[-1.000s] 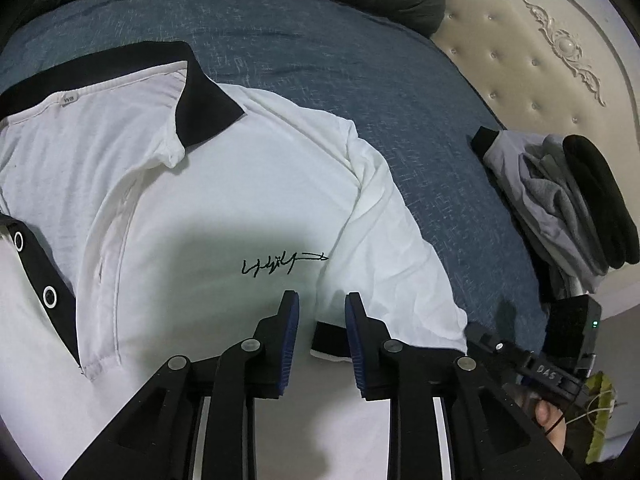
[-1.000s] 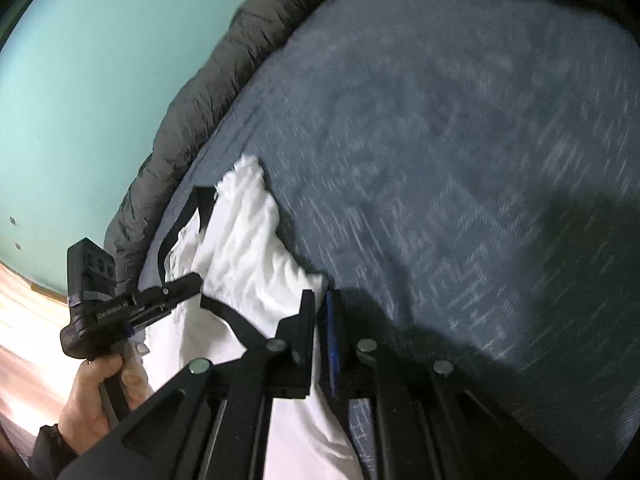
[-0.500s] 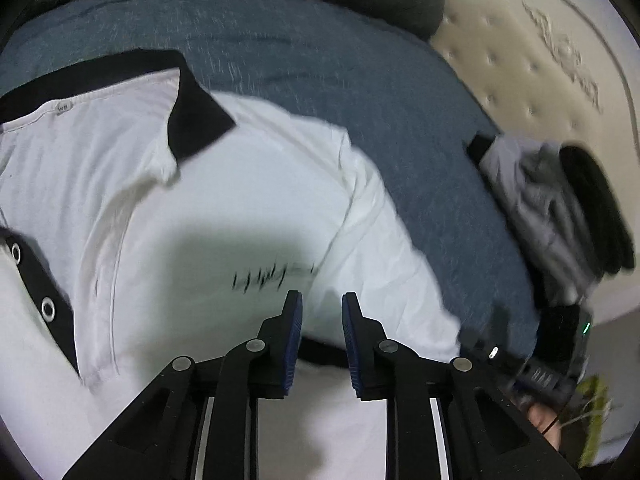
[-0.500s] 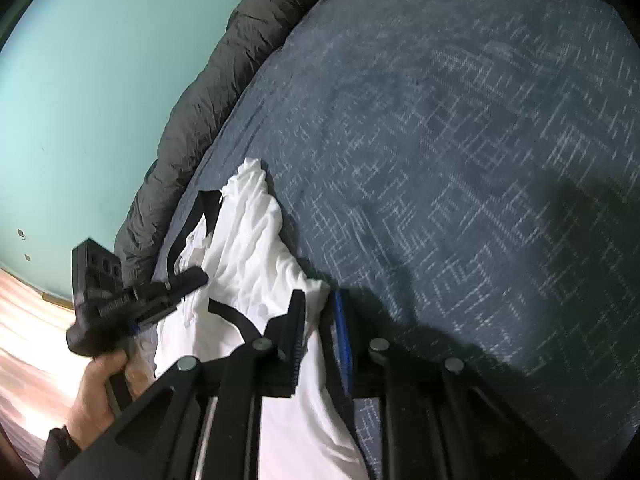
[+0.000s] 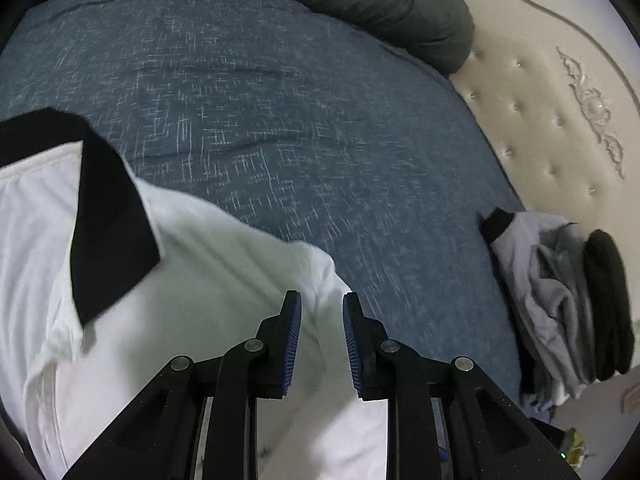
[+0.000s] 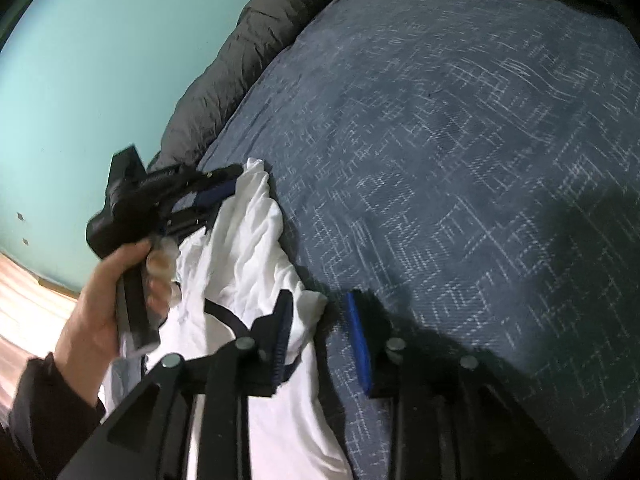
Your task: Fold clothes
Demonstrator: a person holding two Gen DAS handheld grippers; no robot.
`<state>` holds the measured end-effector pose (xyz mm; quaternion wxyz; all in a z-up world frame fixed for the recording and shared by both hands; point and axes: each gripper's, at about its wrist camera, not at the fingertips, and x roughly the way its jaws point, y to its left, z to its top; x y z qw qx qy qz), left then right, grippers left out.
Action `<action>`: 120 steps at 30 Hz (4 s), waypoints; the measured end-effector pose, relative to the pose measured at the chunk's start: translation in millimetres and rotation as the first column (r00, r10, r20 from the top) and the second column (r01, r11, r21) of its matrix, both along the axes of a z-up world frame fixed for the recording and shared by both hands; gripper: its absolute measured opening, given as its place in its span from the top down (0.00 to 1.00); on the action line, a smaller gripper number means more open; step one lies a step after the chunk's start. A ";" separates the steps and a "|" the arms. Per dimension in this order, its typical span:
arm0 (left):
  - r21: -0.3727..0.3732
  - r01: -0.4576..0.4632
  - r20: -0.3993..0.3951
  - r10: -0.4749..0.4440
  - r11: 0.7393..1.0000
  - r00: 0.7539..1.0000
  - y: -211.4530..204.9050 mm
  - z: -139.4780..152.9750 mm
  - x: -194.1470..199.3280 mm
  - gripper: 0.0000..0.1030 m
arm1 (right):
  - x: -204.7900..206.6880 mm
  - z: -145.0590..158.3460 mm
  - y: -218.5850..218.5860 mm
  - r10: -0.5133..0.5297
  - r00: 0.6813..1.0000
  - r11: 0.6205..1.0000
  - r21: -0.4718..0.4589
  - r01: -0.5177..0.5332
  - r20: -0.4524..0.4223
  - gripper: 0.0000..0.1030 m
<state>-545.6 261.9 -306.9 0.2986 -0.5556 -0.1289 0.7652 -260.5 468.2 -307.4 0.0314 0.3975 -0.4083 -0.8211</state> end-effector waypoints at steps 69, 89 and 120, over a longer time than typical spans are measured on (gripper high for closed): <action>-0.008 0.086 0.011 -0.086 0.996 0.996 -82.7 -2.4 100.0 0.73 | 18.1 -2.2 -9.6 0.035 0.998 0.997 -0.073 -0.039 -0.051 0.84; -0.126 0.116 0.009 -0.115 0.985 0.993 -80.9 -2.3 100.8 0.91 | 24.7 -7.5 -18.2 0.045 0.999 0.992 -0.119 -0.045 -0.002 0.90; -0.126 0.035 -0.054 -0.042 0.991 0.998 -107.7 16.8 107.3 0.62 | 16.9 5.1 2.1 -0.010 0.998 0.998 -0.060 0.006 -0.061 0.69</action>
